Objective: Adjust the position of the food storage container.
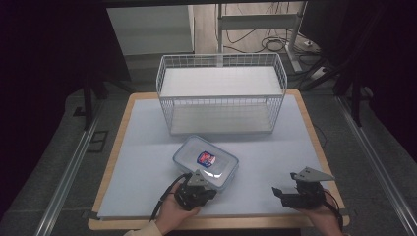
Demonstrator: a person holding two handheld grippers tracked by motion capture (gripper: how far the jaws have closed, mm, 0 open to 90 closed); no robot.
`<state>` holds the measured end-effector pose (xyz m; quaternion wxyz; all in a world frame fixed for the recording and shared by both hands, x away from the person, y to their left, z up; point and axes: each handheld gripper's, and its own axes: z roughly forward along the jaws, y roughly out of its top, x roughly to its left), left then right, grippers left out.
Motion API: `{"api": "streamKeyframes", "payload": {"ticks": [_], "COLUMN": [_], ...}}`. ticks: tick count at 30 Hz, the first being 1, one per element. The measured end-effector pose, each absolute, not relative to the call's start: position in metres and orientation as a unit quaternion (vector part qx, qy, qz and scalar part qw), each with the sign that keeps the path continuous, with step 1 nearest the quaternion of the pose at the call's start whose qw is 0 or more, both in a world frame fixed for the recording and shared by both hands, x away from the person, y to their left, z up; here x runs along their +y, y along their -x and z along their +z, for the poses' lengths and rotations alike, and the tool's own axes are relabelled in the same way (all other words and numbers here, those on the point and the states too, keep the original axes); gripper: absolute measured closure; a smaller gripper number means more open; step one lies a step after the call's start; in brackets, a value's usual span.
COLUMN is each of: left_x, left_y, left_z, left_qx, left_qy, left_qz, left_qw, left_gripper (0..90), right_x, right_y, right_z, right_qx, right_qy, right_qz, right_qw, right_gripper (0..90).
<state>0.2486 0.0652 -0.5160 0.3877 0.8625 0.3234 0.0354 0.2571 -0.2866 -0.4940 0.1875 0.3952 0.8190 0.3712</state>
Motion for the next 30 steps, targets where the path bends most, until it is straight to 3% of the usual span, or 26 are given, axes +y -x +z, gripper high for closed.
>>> {"api": "streamKeyframes", "payload": {"ticks": [30], "left_x": [0.023], "left_y": [-0.289], "left_z": [-0.517], "left_qx": [0.336], "left_qy": [-0.853], "left_qz": [0.033], "left_qw": [0.397], "left_gripper": [89.8], "right_x": [-0.286], "right_y": [-0.258], "right_z": [-0.497], "right_qx": [0.824], "right_qy": [-0.394], "right_qz": [0.363], "right_qw": [0.184], "right_gripper": [15.3]}}
